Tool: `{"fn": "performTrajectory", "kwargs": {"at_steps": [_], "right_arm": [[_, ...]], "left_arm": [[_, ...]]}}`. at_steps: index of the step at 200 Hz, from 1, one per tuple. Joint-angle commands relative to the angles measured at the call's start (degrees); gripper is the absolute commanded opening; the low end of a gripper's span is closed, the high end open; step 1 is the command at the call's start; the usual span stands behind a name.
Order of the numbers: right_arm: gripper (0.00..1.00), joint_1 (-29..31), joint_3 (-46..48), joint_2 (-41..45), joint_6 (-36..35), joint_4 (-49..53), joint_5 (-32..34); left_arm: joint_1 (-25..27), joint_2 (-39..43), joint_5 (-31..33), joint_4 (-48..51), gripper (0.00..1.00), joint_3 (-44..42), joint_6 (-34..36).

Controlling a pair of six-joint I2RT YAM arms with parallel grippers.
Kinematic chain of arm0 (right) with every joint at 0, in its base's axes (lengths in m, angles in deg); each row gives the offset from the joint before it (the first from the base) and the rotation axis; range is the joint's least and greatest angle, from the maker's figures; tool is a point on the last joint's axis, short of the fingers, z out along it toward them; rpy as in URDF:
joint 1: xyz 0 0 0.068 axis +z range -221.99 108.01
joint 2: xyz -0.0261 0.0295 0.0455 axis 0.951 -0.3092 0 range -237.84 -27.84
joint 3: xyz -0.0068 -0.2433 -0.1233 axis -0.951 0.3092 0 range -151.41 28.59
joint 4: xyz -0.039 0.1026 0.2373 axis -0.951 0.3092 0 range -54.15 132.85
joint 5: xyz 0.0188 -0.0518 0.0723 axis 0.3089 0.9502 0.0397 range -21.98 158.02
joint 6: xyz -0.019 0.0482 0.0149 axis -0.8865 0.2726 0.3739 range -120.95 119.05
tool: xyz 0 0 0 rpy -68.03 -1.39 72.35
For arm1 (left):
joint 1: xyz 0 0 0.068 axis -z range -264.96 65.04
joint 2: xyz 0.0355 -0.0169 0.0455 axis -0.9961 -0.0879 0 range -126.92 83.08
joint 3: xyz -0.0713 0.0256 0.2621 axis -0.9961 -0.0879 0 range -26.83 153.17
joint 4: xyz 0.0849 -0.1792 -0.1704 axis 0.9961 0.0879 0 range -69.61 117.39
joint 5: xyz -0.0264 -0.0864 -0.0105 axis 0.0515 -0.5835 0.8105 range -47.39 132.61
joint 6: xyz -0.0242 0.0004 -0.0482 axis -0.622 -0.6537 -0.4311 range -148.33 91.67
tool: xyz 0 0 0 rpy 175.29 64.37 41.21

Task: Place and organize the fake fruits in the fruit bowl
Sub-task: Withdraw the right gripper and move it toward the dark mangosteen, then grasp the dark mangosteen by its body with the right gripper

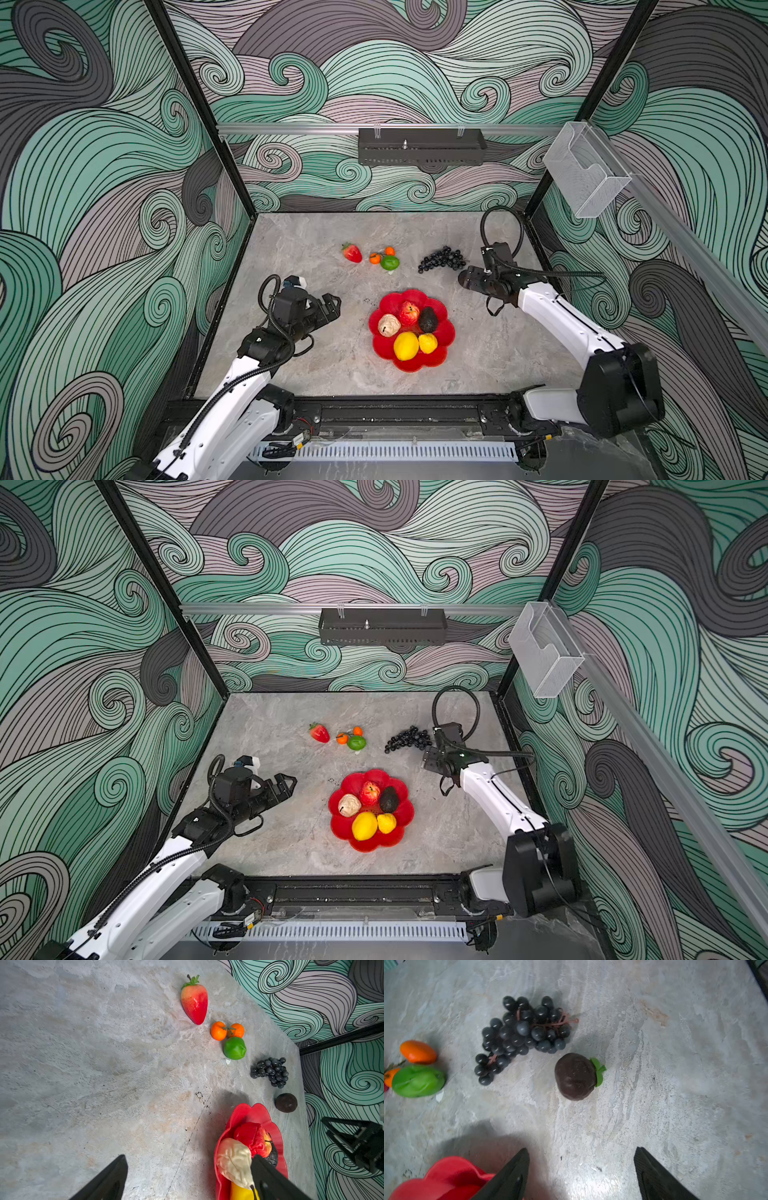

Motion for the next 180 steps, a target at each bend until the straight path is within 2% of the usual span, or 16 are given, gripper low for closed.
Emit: {"fn": "performTrajectory", "kwargs": {"at_steps": [1, 19, 56, 112, 157, 180], "right_arm": [[0.90, -3.91, -0.03, -3.52, 6.42, -4.97, -8.52], [0.99, -5.54, 0.45, -5.82, 11.47, -8.84, -11.59], [0.99, -5.88, -0.18, -10.49, 19.53, -12.69, -12.58], [0.95, -6.08, 1.12, -15.77, 32.66, -19.52, -13.48], [0.87, -6.08, 2.35, -19.50, 39.30, -25.01, -12.06], [0.86, -6.07, 2.52, -21.18, 41.01, -26.28, -12.78]], "left_arm": [[-0.34, 2.57, 2.39, 2.57, 0.95, -0.89, 3.42], [-0.34, 3.74, 2.57, 2.73, 0.95, -1.44, 4.27], [-0.33, 3.54, 2.66, 2.92, 0.95, -2.17, 4.68], [-0.35, 3.64, 3.10, 2.93, 0.95, -2.62, 5.02], [-0.35, 3.83, 2.57, 2.74, 0.95, -2.88, 5.11], [-0.35, 3.78, 2.68, 2.92, 0.95, -2.88, 5.21]]}}
